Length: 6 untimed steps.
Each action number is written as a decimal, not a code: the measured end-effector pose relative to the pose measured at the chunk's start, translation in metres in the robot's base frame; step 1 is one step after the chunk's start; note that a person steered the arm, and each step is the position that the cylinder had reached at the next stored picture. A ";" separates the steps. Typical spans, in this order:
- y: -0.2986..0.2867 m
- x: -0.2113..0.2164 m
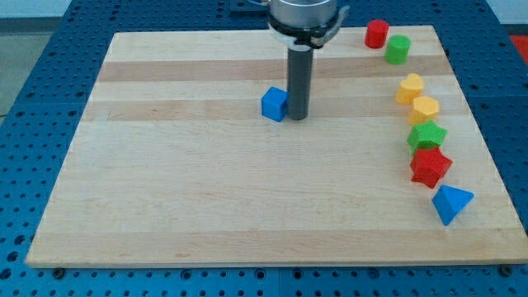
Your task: Push the green circle to the top side of the yellow heart
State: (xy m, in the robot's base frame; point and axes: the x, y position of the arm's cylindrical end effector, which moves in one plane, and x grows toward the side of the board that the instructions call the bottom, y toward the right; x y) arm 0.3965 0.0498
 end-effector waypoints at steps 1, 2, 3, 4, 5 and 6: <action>0.076 -0.030; 0.099 -0.077; 0.119 -0.106; 0.197 -0.107; 0.219 -0.109; 0.194 -0.164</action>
